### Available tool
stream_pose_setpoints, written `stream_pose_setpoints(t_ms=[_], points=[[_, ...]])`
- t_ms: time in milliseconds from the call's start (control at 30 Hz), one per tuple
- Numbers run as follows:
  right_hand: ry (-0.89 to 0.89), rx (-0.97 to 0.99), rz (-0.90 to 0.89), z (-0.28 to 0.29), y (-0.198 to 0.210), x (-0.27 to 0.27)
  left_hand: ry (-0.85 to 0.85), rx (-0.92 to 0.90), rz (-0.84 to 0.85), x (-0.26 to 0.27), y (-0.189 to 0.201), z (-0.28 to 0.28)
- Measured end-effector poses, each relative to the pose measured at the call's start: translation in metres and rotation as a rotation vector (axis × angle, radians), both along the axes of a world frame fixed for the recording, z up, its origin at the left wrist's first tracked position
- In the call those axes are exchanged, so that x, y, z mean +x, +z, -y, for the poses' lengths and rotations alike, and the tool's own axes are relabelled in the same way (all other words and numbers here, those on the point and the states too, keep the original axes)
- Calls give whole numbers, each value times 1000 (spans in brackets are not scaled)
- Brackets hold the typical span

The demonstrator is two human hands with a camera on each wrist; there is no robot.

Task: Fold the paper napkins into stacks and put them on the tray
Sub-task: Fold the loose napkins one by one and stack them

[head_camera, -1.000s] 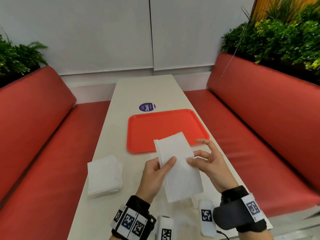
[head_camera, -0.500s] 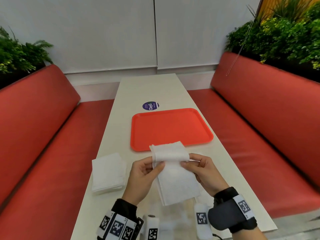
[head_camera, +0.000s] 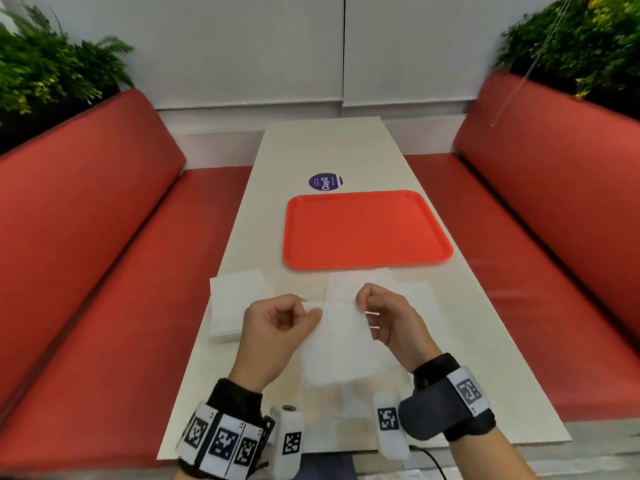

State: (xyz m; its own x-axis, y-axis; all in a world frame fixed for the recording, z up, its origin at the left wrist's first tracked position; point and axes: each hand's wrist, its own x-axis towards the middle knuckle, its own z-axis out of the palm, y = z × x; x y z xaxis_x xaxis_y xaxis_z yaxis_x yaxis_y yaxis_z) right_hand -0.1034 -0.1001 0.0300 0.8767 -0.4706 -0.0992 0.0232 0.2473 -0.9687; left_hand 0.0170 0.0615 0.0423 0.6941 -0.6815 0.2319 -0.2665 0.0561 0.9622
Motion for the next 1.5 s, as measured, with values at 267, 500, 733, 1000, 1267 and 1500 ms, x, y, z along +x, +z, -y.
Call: stream_pose_setpoints(t_ms=[267,500,733,1000,1267,1500], points=[[103,-197,-33,-29,-13,21,11,137,152,0,-6,-31],[156,-319,-84,-52,-25,39,206,192,105,10,-19,-63],[218,-236,-91,-62,-34,51,370,188,49,18,-29,-82],[201,-285,-228,-69,-59,64,338,356,-221,32,-73,-109],[88,-631,-443,-46,-72,57,484,653,-172,78,-108,-112],[-297,-524,-489,42,-65,7,432,829,83,62,-71,-113]])
